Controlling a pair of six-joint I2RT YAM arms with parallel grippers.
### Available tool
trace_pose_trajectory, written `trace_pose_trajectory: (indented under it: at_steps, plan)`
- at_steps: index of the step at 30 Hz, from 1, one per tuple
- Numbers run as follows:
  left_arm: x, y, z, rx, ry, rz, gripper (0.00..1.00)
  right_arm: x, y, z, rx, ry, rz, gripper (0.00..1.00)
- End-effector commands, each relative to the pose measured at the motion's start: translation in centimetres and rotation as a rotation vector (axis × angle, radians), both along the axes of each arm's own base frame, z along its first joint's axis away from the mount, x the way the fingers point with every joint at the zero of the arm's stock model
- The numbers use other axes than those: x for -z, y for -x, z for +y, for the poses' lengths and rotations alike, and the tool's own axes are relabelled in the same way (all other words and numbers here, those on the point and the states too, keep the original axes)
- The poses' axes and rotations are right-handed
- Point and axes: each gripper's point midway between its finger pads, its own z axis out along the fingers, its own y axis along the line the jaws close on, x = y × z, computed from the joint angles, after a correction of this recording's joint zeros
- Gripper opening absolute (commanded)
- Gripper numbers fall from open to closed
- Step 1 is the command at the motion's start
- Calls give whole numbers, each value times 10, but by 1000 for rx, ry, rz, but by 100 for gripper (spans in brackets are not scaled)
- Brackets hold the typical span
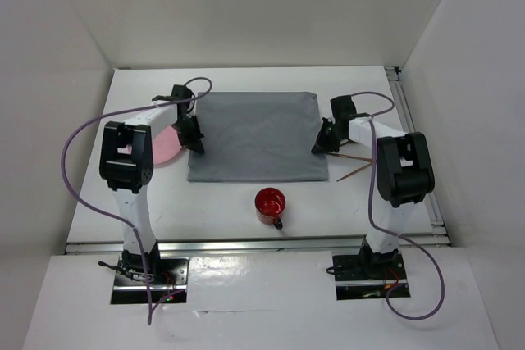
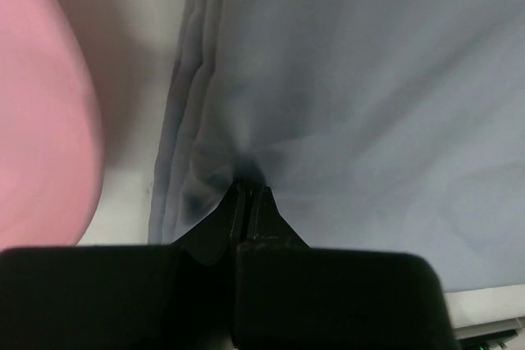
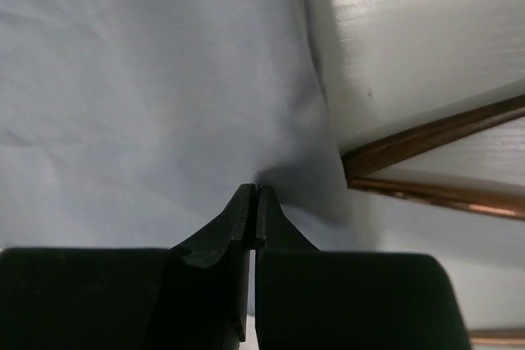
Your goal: Set the dinner table for one person
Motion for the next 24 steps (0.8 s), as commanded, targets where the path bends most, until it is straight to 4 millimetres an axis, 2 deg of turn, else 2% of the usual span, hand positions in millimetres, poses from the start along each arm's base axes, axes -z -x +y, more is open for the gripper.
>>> trace_pose_trajectory:
  at_steps: [1,3,4,5,9,11,13,16,17,18,20,21,22,23,24]
  plan:
    - [6,4,-1,2,5,29,0,0,-9,12,-19,-39,-26,0]
    - [17,15,-1,8,-10,58,0,15,4,10,-19,-32,18,0]
    - [17,19,-1,8,-11,61,0,21,9,8,-14,-22,35,0]
    - [22,24,0,8,-12,75,0,20,12,8,-14,-23,26,0]
    - [19,37,3,15,-23,71,0,28,44,5,0,-17,72,0]
    - [16,42,4,15,-23,69,0,28,51,4,0,-17,75,0]
    - [10,44,6,21,-33,55,0,25,53,2,5,-10,64,0]
    - [-11,42,9,25,-46,20,0,14,48,1,1,1,56,0]
    - [-23,42,12,20,-64,6,0,9,44,1,1,-1,47,0]
    - [-36,34,14,15,-76,-29,0,-9,32,6,-17,-18,4,2]
    - [-56,30,19,3,-104,-69,15,-31,22,12,-39,-44,-40,18]
    - [-76,23,21,-20,-110,-120,23,-54,12,22,-63,-76,-98,26]
    - [-85,21,23,-35,-119,-138,33,-66,7,23,-65,-81,-130,37]
    - [-92,16,35,-75,-142,-160,55,-77,4,25,-79,-89,-161,46]
    - [-96,18,40,-118,-134,-158,68,-87,3,29,-90,-93,-178,56]
